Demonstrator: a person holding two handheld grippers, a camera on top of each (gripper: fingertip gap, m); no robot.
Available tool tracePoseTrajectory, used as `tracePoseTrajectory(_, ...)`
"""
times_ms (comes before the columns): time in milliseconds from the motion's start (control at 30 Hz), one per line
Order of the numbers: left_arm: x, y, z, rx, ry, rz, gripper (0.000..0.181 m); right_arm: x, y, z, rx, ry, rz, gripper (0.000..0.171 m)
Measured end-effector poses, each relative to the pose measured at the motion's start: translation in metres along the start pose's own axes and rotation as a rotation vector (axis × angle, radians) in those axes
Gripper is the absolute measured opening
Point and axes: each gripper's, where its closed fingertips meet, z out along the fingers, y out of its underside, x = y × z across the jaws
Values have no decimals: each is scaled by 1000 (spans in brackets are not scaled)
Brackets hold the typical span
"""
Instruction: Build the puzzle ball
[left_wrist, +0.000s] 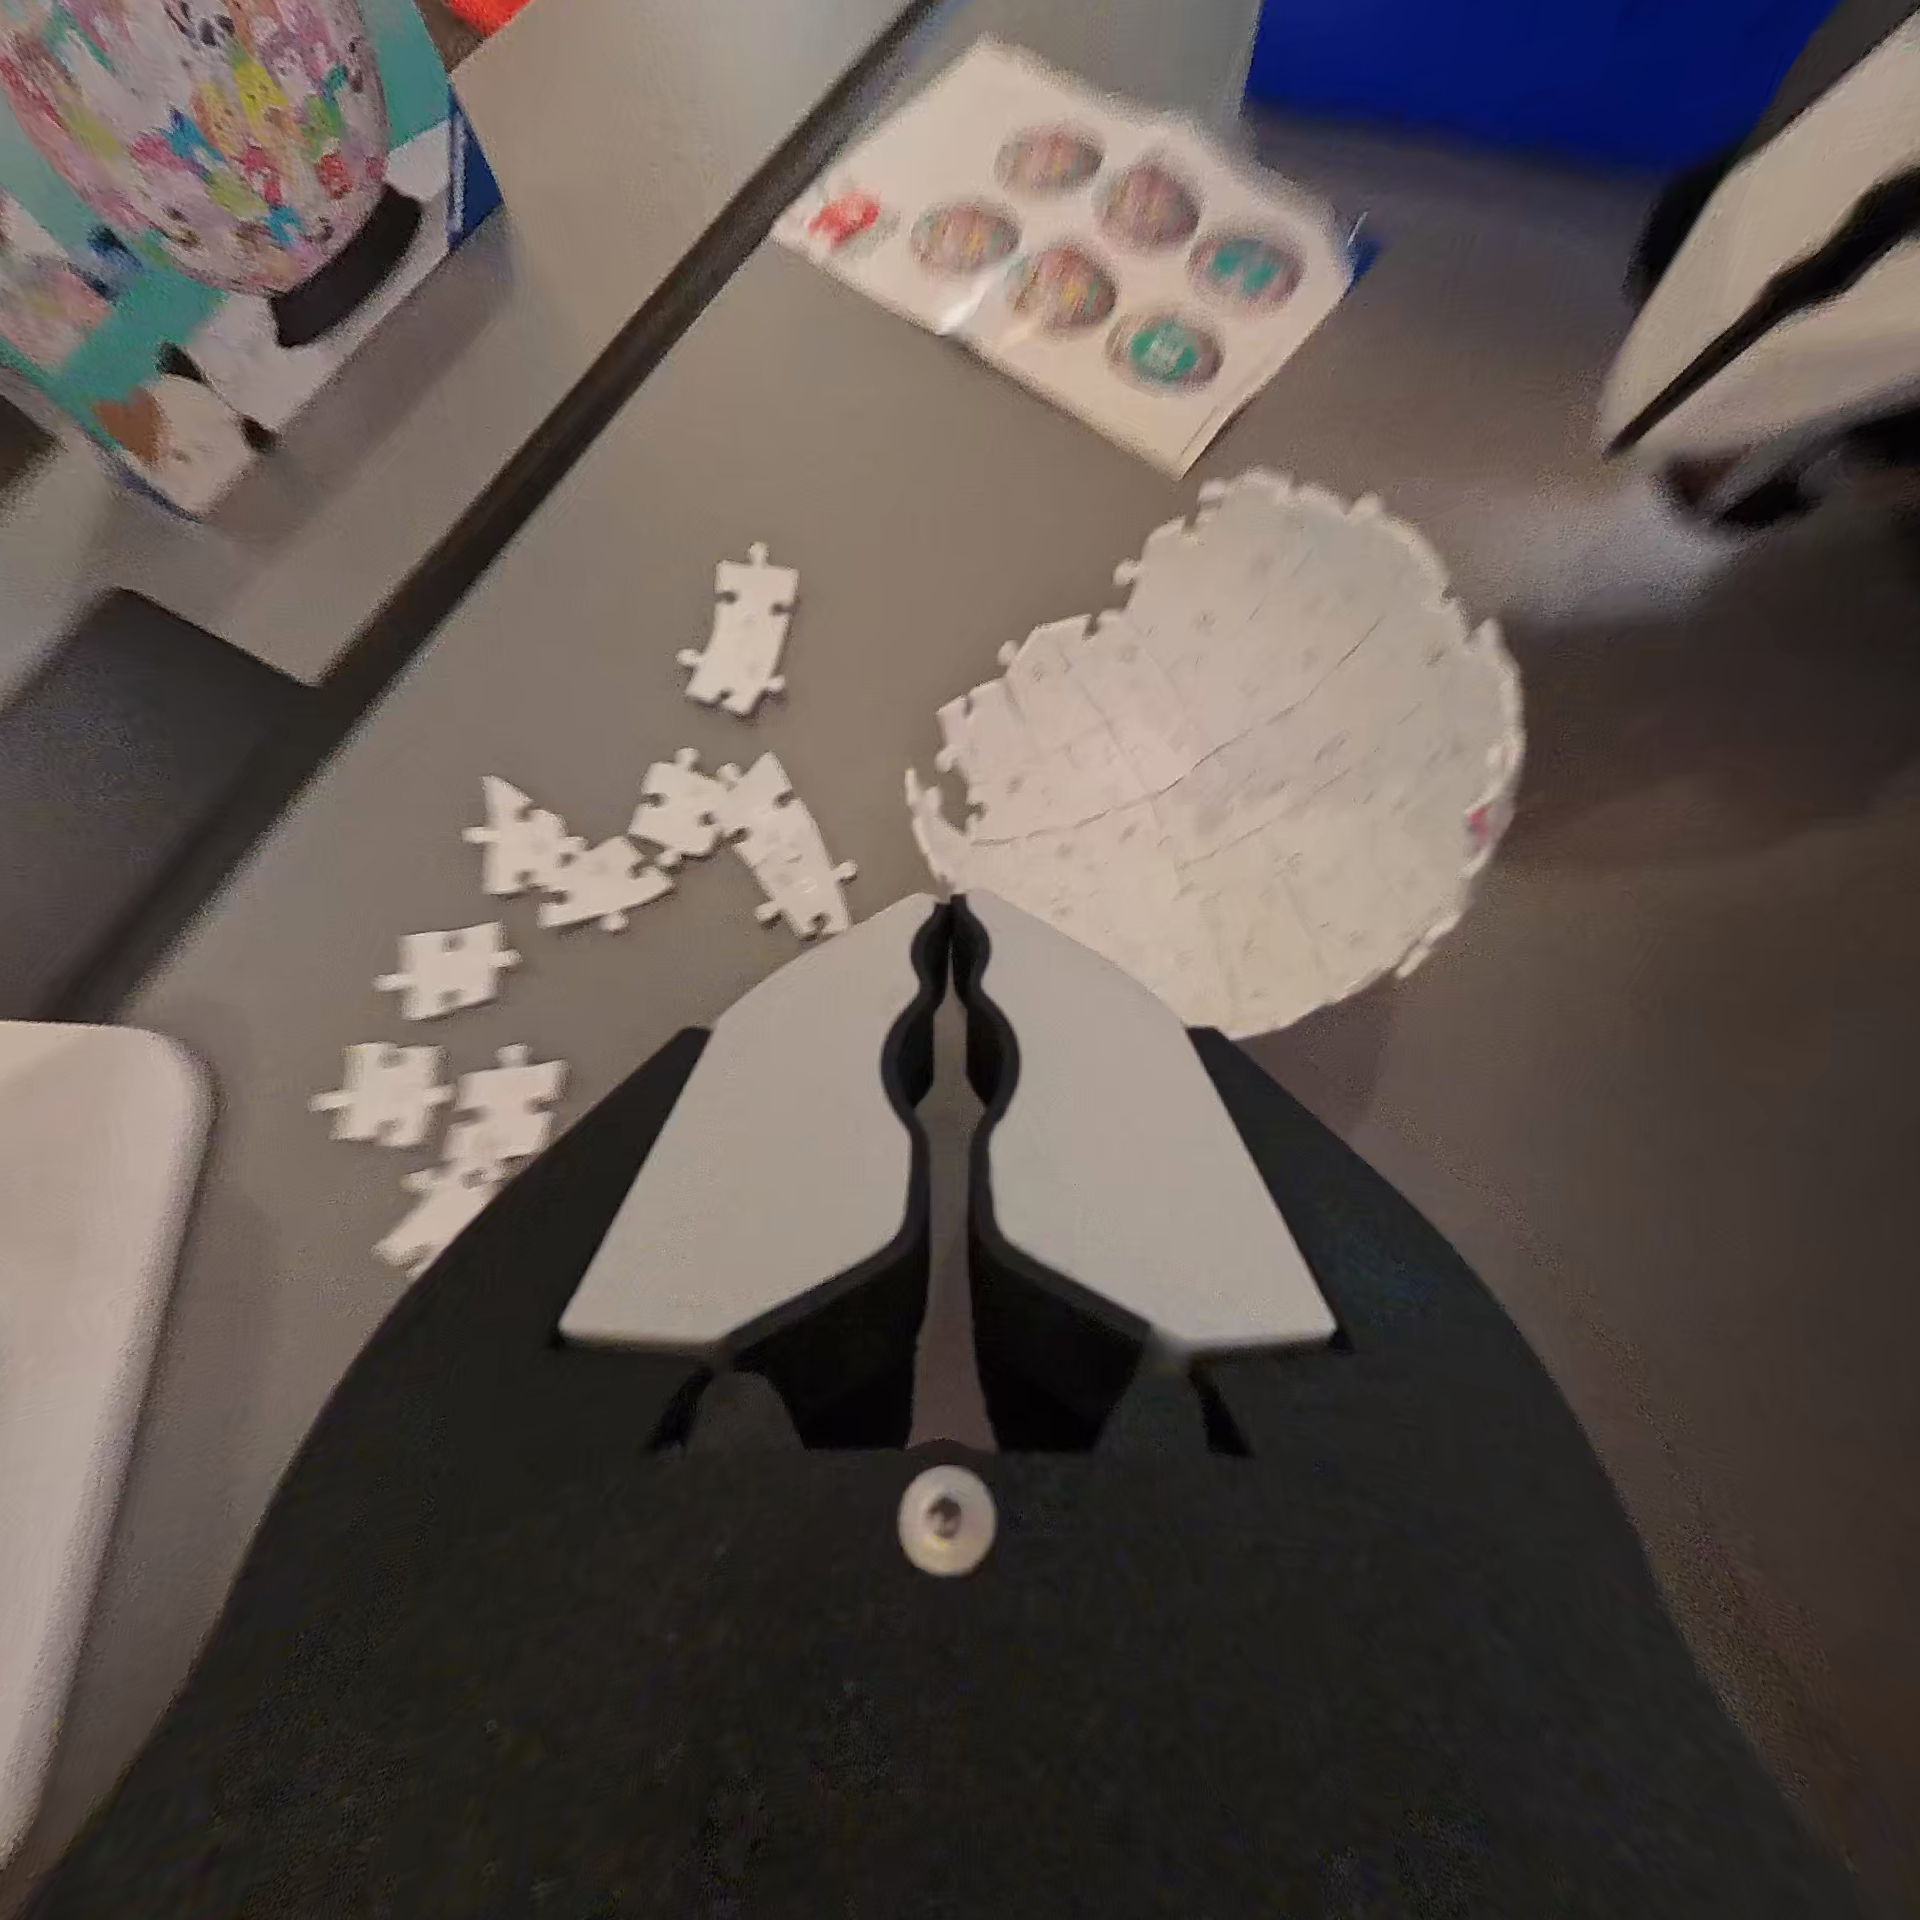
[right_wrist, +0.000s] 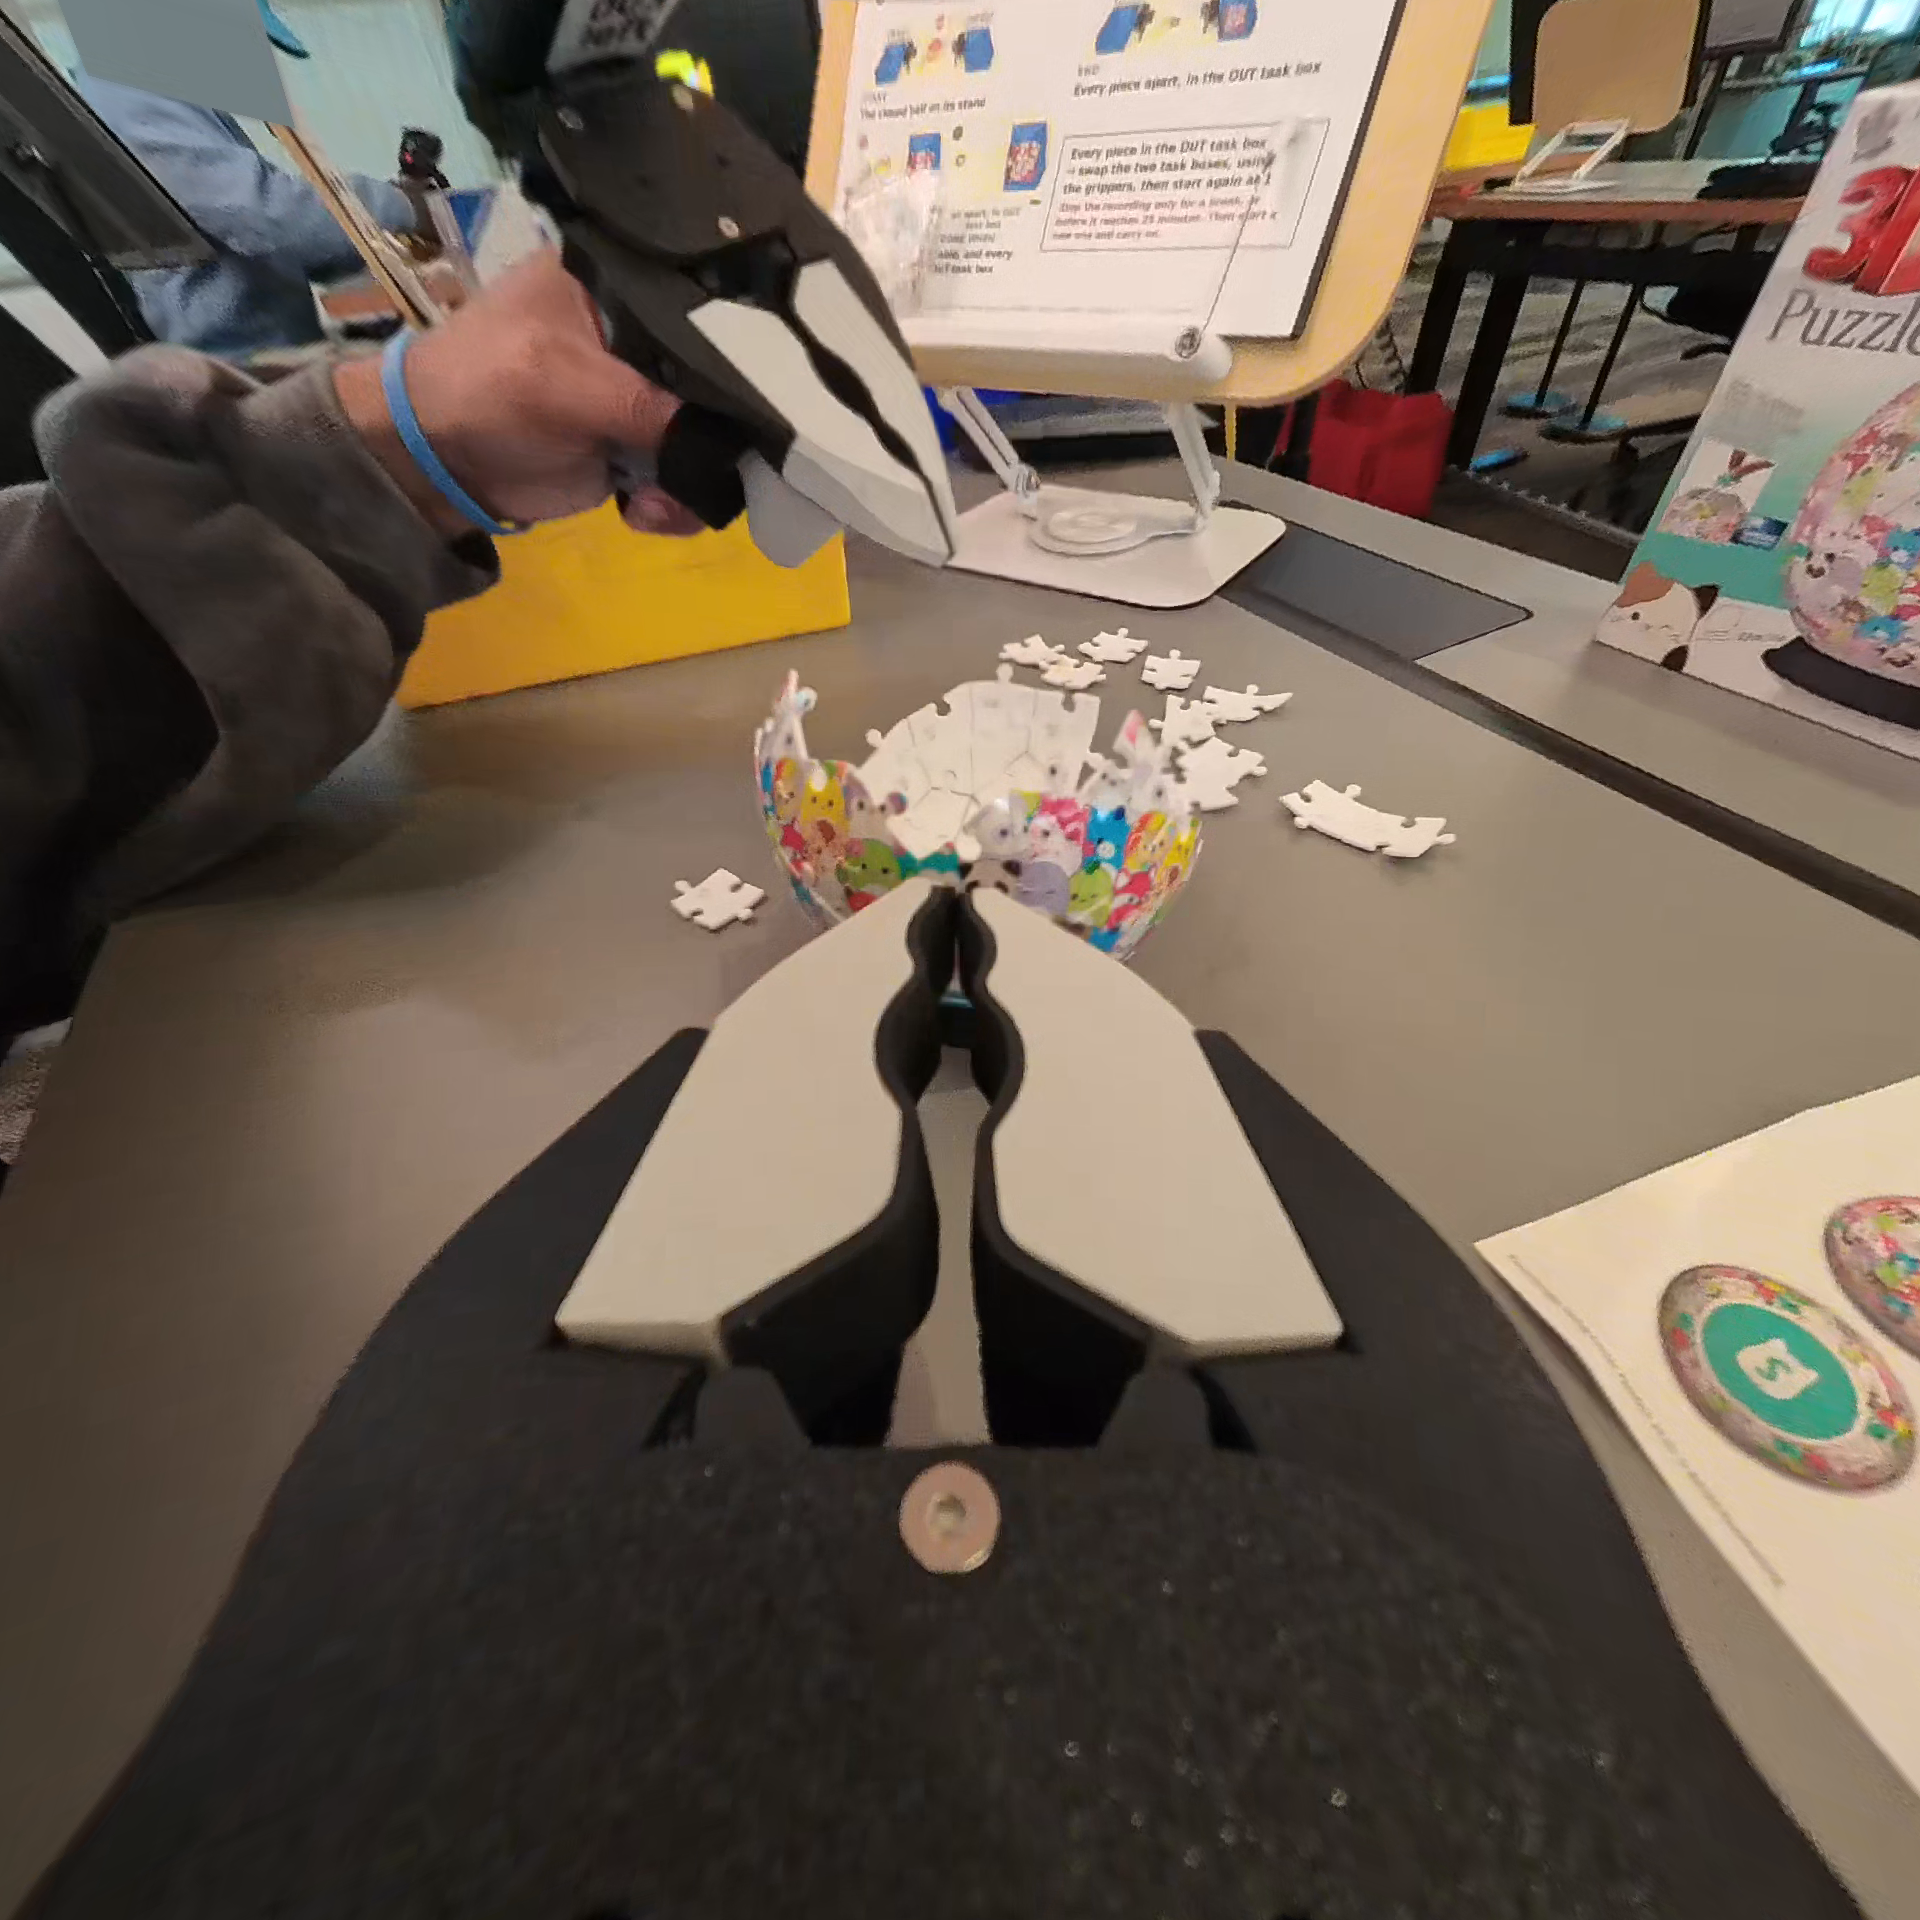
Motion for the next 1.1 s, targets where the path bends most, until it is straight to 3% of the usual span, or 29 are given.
tracePoseTrajectory(133, 3, 0, -10, -185, -121, 130, 0, -11, 6, 0, 13, -71, 14, 0)
tracePoseTrajectory(333, 33, 31, -22, -59, -97, -206, 2, -13, 6, -9, 8, -89, -8, 6)
tracePoseTrajectory(467, 69, 68, -21, -11, -123, -367, 27, -11, 20, -7, -74, -58, -94, 20)
tracePoseTrajectory(600, 106, 93, -26, 94, -99, -439, 27, -21, 29, -4, -97, -88, -18, 28)
tracePoseTrajectory(700, 116, 108, -31, 136, -89, -466, 38, -37, 28, -6, -85, -120, 42, 32)
tracePoseTrajectory(967, 119, 113, -76, 275, -161, -461, 43, -66, 40, -10, -144, -62, -144, 34)
tracePoseTrajectory(1100, 122, 121, -90, 284, -212, -437, 48, -79, 47, 0, -110, -113, -91, 43)
